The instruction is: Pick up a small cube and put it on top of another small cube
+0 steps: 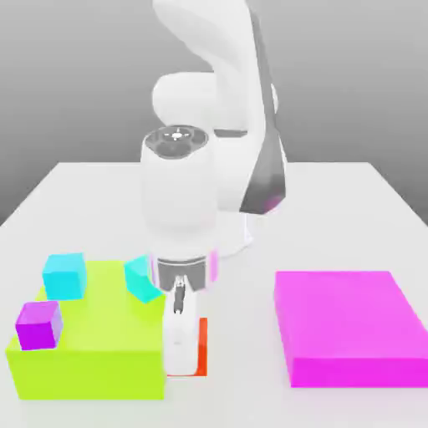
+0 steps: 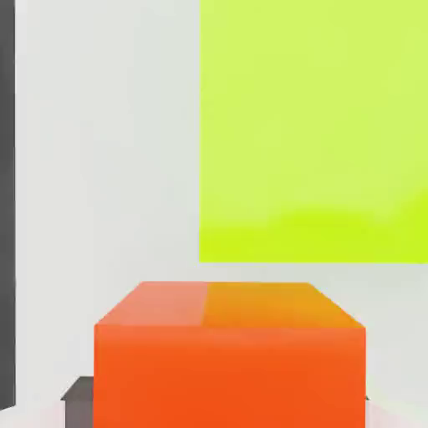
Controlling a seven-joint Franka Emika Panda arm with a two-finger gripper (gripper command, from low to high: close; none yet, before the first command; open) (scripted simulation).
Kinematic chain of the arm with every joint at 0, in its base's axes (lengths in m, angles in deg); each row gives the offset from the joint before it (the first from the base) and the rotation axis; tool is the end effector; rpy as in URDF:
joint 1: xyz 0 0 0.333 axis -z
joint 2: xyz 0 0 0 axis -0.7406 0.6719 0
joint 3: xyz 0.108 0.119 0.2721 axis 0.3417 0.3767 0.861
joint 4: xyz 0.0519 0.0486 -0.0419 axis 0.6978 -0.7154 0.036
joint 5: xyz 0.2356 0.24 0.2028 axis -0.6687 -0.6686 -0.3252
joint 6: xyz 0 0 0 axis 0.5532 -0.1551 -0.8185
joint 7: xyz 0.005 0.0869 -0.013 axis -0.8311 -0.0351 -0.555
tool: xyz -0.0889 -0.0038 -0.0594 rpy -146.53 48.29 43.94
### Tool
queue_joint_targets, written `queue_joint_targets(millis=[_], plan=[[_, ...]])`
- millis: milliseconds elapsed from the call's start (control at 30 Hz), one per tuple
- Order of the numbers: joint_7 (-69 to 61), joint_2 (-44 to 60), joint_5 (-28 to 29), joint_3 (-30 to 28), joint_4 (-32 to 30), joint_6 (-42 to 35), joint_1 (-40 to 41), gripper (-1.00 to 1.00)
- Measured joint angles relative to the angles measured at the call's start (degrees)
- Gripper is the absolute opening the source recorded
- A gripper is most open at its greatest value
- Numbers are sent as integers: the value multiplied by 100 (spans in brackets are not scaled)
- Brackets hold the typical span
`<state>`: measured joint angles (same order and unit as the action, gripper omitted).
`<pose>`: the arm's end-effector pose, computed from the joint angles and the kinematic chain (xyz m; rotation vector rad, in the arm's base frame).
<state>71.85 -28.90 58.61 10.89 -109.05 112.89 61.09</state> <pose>0.4379 -0.0512 0.2462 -1.1830 2.8565 0.0120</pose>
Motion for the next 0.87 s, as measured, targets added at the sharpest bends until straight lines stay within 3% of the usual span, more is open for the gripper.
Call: queue_joint_targets(millis=[200,567,733,767,867], plan=[[-617,-1242,-351,-229,-325,-842,120,-100],[-807,-3361,110,-513,-1211,-2278,648,-100],[-750,-2741,196,-469,-1614,-1335,750,-100],[-746,-2583,196,-465,-1682,-1113,750,100],[-746,-2583,196,-465,-1682,-1113,750,100]])
